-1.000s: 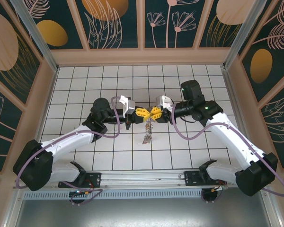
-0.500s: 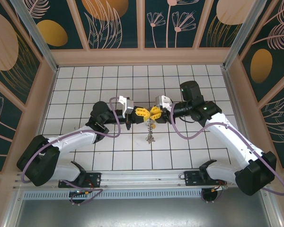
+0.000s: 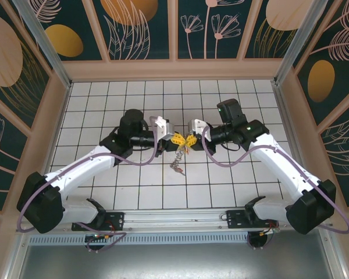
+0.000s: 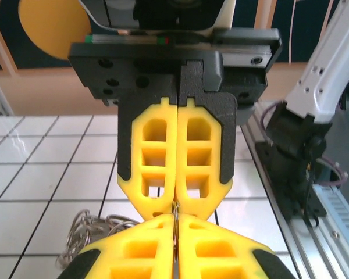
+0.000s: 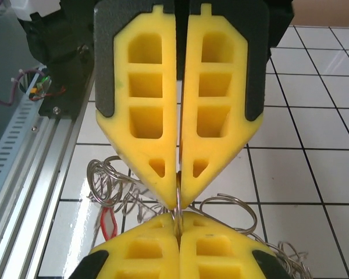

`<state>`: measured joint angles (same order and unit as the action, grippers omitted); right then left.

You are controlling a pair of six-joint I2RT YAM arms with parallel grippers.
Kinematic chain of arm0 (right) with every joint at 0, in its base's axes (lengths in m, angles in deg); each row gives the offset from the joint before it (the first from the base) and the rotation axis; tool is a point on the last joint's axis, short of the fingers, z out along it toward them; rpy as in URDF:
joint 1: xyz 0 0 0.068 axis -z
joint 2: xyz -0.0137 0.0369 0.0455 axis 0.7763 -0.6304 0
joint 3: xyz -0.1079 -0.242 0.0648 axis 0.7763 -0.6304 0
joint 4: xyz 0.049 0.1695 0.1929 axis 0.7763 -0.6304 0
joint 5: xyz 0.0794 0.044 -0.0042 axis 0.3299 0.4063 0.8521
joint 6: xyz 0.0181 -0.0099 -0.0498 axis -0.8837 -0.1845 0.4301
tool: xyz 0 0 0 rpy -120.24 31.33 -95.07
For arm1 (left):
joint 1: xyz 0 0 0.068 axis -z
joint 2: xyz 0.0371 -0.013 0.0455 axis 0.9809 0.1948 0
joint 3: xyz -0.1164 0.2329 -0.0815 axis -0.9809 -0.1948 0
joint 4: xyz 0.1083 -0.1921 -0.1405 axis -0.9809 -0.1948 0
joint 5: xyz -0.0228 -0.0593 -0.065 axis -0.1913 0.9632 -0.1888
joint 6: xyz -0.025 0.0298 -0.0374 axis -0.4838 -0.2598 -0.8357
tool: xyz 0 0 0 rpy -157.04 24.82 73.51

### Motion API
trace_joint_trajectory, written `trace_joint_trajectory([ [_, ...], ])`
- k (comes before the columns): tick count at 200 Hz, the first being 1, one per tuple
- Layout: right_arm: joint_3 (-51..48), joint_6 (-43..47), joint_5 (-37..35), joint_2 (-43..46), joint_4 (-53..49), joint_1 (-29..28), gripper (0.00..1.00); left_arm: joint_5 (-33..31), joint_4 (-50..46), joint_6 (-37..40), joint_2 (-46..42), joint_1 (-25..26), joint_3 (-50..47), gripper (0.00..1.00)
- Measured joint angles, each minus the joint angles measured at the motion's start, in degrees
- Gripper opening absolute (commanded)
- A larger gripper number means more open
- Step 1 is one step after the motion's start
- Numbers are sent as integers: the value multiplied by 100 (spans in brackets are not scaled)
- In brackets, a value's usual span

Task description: Put the keys on the keyring

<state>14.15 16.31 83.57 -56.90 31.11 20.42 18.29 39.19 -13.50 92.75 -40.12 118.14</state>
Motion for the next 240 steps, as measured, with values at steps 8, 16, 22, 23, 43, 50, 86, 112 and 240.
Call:
trace_joint_trajectory([
  [8, 37, 48, -59, -11, -68, -28, 0, -52, -341, 216, 4, 4, 125, 8],
  [16, 63, 96, -116, -20, -144, -57, 0, -101, -616, 413, 4, 15, 212, 5],
  [22, 63, 129, -140, -22, -179, -74, 0, -125, -767, 527, 7, 24, 254, 1],
  [23, 63, 138, -146, -22, -188, -79, 0, -127, -782, 540, 7, 26, 256, 0],
  [43, 72, 188, -243, -31, -271, -111, 0, -249, -1150, 748, 52, 66, 413, 0],
  [50, 72, 188, -278, -31, -284, -125, 0, -275, -1237, 785, 83, 70, 466, 0],
  [86, 57, 131, -334, 4, -232, -138, 15, -293, -1150, 638, 96, 70, 459, 0],
  [112, -170, -26, -146, 400, 39, -57, 18, -240, -232, -63, -96, 44, -258, 0],
  [240, -376, -431, 66, 708, 507, 85, 21, 214, 2865, -2057, -81, 35, -1152, 0],
])
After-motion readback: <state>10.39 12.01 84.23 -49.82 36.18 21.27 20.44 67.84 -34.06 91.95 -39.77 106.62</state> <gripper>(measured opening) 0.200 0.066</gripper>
